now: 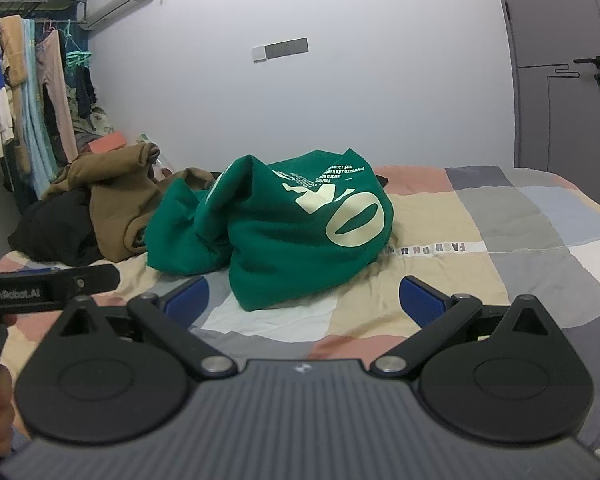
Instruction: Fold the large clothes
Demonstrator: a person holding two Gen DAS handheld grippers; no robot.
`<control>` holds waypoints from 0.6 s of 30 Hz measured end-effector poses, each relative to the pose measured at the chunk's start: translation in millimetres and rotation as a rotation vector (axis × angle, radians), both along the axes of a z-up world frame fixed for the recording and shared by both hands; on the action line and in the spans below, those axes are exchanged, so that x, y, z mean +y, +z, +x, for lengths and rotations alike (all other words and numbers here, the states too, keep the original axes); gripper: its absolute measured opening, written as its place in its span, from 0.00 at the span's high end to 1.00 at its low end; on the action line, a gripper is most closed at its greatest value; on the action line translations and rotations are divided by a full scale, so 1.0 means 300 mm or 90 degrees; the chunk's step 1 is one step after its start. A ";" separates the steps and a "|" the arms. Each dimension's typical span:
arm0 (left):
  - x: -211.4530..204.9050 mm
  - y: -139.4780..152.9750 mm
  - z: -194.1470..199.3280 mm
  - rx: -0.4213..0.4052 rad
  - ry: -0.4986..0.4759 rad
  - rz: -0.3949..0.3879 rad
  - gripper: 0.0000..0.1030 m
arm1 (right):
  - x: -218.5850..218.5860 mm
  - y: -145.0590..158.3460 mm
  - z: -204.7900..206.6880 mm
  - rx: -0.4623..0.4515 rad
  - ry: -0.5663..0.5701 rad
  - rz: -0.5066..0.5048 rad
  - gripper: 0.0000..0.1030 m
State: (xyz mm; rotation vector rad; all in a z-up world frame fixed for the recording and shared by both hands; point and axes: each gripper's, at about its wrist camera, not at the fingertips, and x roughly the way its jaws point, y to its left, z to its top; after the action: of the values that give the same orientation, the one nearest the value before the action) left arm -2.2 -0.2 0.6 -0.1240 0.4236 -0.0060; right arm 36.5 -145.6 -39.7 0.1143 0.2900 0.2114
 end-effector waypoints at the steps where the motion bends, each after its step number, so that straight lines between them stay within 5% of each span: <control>1: 0.000 0.000 0.000 0.000 0.000 0.000 0.00 | 0.002 0.000 -0.002 -0.001 0.000 -0.001 0.00; 18: -0.004 0.008 -0.006 0.001 -0.001 0.002 0.00 | 0.012 0.000 -0.007 -0.003 0.003 -0.013 0.00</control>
State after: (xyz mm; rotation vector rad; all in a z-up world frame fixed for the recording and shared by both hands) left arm -4.0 -1.3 2.9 -0.1211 0.4250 -0.0077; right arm 34.6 -142.1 -39.8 0.0926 0.2877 0.2129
